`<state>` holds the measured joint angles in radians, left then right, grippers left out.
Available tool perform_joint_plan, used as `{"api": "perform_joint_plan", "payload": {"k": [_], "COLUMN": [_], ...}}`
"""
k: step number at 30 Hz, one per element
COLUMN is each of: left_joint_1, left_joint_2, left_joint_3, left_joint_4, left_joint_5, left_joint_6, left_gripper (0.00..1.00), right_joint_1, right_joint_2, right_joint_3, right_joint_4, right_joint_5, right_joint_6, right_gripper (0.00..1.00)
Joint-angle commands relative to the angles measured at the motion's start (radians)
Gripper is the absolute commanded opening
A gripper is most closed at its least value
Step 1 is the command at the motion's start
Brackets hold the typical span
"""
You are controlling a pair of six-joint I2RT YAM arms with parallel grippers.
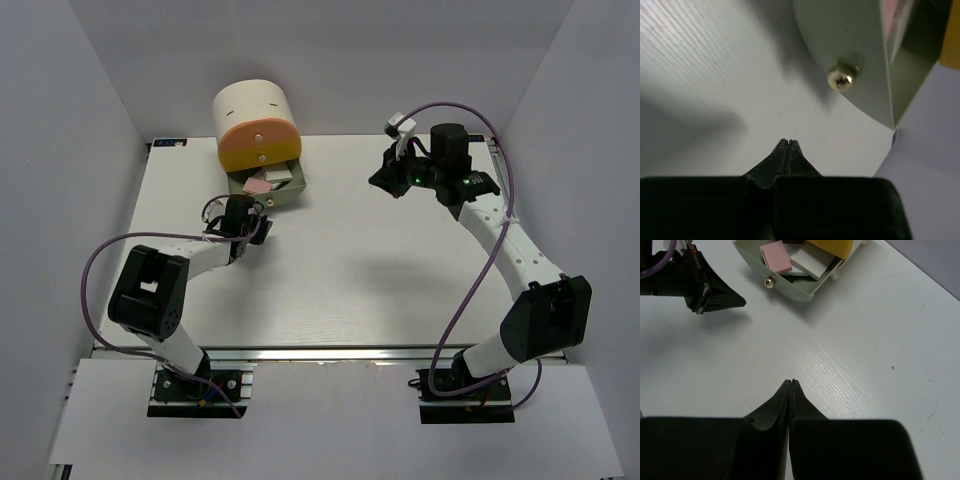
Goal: Organize the makeup
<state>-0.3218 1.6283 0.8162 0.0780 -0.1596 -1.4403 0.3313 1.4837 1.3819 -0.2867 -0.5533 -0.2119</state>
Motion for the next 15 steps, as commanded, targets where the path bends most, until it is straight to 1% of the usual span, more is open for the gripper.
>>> {"api": "perform_joint_plan", "payload": {"k": [1,3,5,9,13,14,15], "left_joint_1": [0.016,0.023,0.038,0.059,0.073,0.076,0.076], "left_joint_2": [0.018,0.036,0.048,0.091,0.131,0.142,0.151], "left_joint_3": [0.076,0.106,0.123,0.141,0.161,0.172,0.175], "left_joint_4": [-0.050,-0.072,-0.070,-0.034,0.006,0.014,0.041], "left_joint_5": [-0.070,-0.113,-0.127,-0.159,-0.162,-0.161,-0.156], "left_joint_6": [-0.051,-0.035,-0.031,-0.043,-0.060,-0.065,-0.066], "left_gripper": [0.00,0.00,0.00,0.00,0.00,0.01,0.05], "right_joint_1": [-0.014,-0.018,-0.023,-0.026,-0.032,-0.032,-0.035], "right_joint_2": [-0.026,-0.028,-0.028,-0.031,-0.036,-0.036,-0.037], "right_joint_3": [-0.020,-0.024,-0.029,-0.035,-0.038,-0.040,-0.040], "right_joint_4": [0.040,0.044,0.047,0.050,0.052,0.050,0.050], "right_joint_5": [-0.039,-0.046,-0.053,-0.059,-0.063,-0.063,-0.065], "right_joint_6": [0.035,0.045,0.049,0.055,0.060,0.060,0.060], "right_gripper": [0.00,0.00,0.00,0.00,0.00,0.00,0.00]}}
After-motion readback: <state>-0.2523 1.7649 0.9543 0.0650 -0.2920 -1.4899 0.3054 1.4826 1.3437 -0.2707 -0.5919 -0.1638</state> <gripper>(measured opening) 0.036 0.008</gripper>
